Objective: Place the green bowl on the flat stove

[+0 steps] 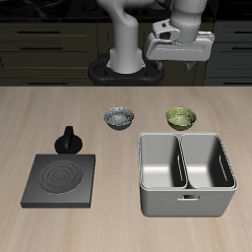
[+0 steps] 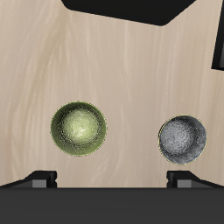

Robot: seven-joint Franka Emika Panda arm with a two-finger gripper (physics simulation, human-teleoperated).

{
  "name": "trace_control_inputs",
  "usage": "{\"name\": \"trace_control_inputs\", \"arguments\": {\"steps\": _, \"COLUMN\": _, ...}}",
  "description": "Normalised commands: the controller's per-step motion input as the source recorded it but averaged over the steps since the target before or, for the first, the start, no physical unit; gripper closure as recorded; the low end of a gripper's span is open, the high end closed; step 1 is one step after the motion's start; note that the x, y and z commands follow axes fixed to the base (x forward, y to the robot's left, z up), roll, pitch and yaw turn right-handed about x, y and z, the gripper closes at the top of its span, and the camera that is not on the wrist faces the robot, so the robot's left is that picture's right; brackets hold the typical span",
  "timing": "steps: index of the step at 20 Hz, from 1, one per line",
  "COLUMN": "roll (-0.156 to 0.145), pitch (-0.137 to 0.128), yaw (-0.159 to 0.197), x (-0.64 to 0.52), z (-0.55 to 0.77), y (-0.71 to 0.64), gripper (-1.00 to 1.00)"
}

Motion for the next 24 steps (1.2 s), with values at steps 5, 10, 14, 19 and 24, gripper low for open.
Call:
{"name": "trace_control_inputs", "arguments": {"steps": 5, "roll": 0.023, "pitch": 0.024, "yaw": -0.016, "x": 0.07, "z": -0.09, "y": 0.24, "gripper": -1.00}}
{"name": "trace_control_inputs", "arguments": {"steps": 10, "roll": -0.017, "pitch": 0.006, "yaw": 0.009, "x": 0.07, "z": -0.13, "y": -0.03, "gripper": -1.00}}
{"name": "trace_control_inputs", "arguments": {"steps": 14, "roll": -0.016, "pitch": 0.036, "yaw": 0.002, "x": 0.08, "z": -0.21, "y": -0.02, "gripper": -1.00}}
{"name": "trace_control_inputs", "arguments": {"steps": 19, "roll": -0.033, "pitch": -0.001, "yaw": 0.010, "x": 0.10, "z": -0.18, "y": -0.11, "gripper": -1.00}}
{"name": "trace_control_inputs", "arguments": {"steps": 24, "roll": -0.022, "pitch": 0.039, "yaw": 0.013, "x": 0.12, "z": -0.46, "y": 0.00, "gripper": -1.00}}
